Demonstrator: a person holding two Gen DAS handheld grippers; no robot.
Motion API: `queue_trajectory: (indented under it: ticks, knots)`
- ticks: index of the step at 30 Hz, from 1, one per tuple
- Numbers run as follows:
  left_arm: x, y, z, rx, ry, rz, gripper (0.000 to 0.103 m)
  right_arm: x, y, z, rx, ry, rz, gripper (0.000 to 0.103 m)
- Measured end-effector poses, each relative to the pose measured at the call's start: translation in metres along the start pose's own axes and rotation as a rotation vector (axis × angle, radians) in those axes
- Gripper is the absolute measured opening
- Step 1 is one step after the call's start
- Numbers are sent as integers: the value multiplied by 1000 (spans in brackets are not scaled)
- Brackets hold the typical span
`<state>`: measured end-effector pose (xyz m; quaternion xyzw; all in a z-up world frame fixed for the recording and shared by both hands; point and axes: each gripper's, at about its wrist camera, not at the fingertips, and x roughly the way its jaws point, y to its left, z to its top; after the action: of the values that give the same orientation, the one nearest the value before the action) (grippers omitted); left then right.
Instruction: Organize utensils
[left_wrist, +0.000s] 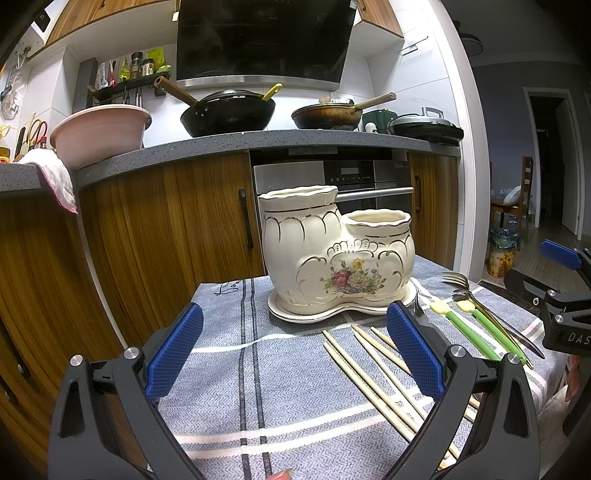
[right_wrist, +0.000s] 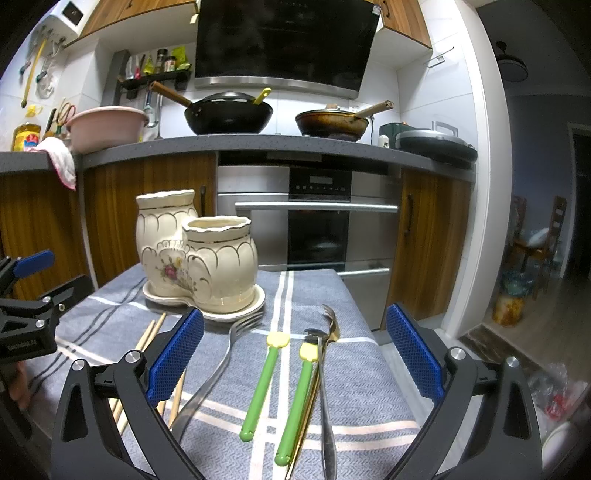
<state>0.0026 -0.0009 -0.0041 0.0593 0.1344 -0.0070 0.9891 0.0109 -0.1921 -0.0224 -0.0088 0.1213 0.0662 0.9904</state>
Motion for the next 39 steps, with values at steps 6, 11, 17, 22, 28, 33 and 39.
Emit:
queue_trajectory:
  ticks: [6, 11, 17, 22, 28, 33, 39]
  knots:
    - [0, 0, 0, 0, 0, 1, 98, 0, 0, 0, 0, 1, 0, 98]
    - [0, 0, 0, -2, 0, 1, 98, 0, 1, 0, 0, 2, 0, 98]
    - [0, 0, 0, 2, 0, 1, 98, 1, 1, 0, -2, 3, -1, 98]
    - [0, 0, 0, -1, 1, 1, 98, 1, 1, -1, -2, 4, -1, 98]
    - [1, -1, -1, 6, 5, -3, 98, 2, 1, -1, -3, 2, -1, 98]
    - [3, -2, -2, 10, 20, -4, 98, 2, 1, -1, -1, 5, 0, 98]
    - [6, -1, -3, 7, 38, 8, 98, 0, -1, -1, 0, 3, -2, 98]
